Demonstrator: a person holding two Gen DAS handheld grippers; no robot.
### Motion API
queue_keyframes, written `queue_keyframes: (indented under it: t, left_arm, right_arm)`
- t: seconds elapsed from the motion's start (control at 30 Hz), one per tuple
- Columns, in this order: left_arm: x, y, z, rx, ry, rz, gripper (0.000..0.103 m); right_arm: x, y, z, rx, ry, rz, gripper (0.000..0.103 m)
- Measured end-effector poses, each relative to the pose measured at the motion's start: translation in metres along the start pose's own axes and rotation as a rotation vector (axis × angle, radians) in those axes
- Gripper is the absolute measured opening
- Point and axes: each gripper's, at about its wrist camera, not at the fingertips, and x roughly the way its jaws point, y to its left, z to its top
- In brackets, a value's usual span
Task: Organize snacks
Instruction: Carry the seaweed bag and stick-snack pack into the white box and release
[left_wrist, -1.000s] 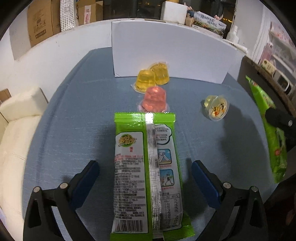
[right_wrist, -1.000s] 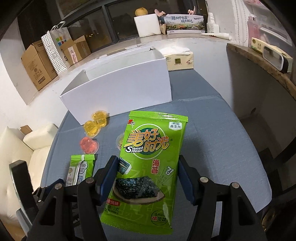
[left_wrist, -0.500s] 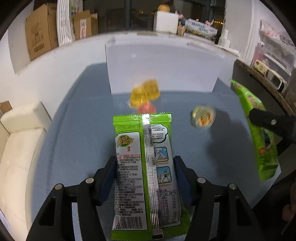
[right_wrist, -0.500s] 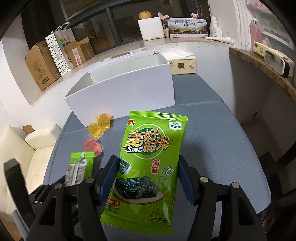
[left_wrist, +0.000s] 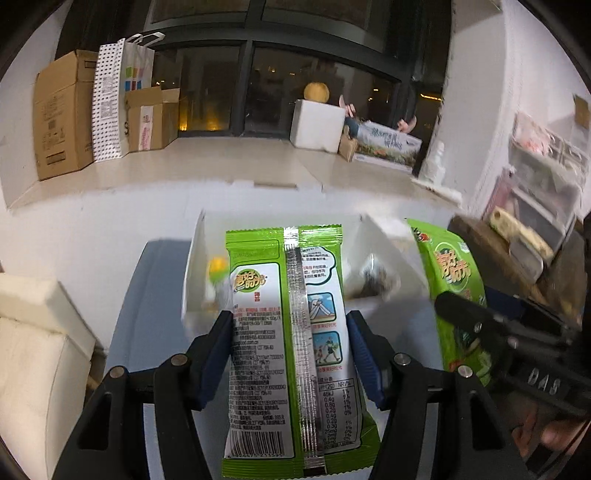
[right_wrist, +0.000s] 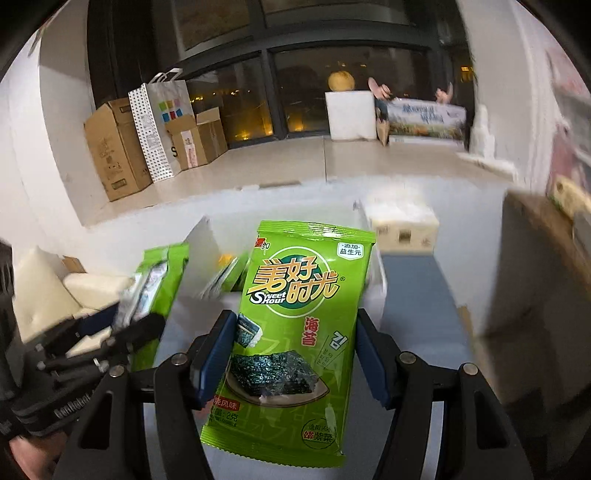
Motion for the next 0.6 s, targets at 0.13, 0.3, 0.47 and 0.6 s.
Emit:
queue_keyframes:
  t: [0.13,0.3,0.47,0.6]
  left_arm:
    - [0.036,0.002,0.039,0.017,0.017,0.019,0.066]
    - [0.084,0.012,0.060,0.017,0.076,0.028,0.070]
    - [0.094,0.017,0.061,0.026,0.077,0.077,0.103]
    - [0.088,0.019,0.057,0.023,0.077,0.095,0.103]
  right_arm:
    - [0.033,-0.003,0.038,-0.008,0.015,0.026,0.068]
    - [0.083,-0.015,0.064,0.000,0.078,0.021,0.073]
    - [0.103,-0.040,0.064,0.107,0.105,0.029,0.094]
    - [0.100,-0.049,0.062,0.102,0.078,0.007,0.103]
